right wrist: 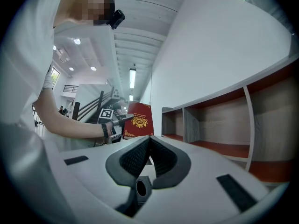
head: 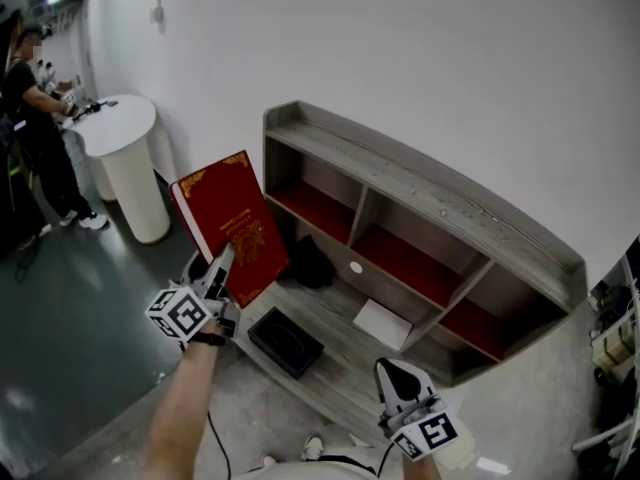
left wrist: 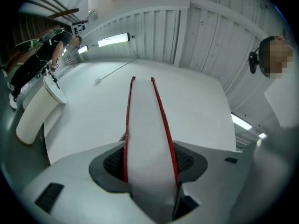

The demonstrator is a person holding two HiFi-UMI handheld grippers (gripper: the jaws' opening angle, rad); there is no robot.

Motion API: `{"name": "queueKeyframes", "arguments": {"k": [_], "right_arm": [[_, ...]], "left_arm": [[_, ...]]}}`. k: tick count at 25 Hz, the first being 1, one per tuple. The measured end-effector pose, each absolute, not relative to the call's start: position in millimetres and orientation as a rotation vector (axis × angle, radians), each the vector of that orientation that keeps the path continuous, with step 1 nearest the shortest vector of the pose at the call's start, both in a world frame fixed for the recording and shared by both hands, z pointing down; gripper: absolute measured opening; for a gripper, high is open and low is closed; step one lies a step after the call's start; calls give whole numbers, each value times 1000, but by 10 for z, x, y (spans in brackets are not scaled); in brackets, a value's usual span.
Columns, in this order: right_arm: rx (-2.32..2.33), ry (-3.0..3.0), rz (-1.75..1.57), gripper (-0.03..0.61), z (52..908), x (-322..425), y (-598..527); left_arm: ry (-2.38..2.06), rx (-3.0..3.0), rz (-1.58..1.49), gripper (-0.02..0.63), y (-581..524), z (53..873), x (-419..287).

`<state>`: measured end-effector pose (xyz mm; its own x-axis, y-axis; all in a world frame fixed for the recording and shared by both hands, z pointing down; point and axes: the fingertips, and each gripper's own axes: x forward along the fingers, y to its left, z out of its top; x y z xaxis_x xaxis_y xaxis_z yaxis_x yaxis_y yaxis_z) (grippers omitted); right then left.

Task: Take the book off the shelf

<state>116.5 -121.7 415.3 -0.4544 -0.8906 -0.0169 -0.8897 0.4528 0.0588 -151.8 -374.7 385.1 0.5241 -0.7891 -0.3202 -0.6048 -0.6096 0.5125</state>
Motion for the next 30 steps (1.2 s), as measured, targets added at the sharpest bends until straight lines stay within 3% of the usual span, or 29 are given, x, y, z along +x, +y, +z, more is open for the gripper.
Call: {"name": "queueKeyframes", "arguments": {"k": [30], "right_arm": [[1642,-2642,-148,23,4084,1378,-1242]], "left_arm": [[-1653,2571,-531,238,-1770,3958,-2533]]}}
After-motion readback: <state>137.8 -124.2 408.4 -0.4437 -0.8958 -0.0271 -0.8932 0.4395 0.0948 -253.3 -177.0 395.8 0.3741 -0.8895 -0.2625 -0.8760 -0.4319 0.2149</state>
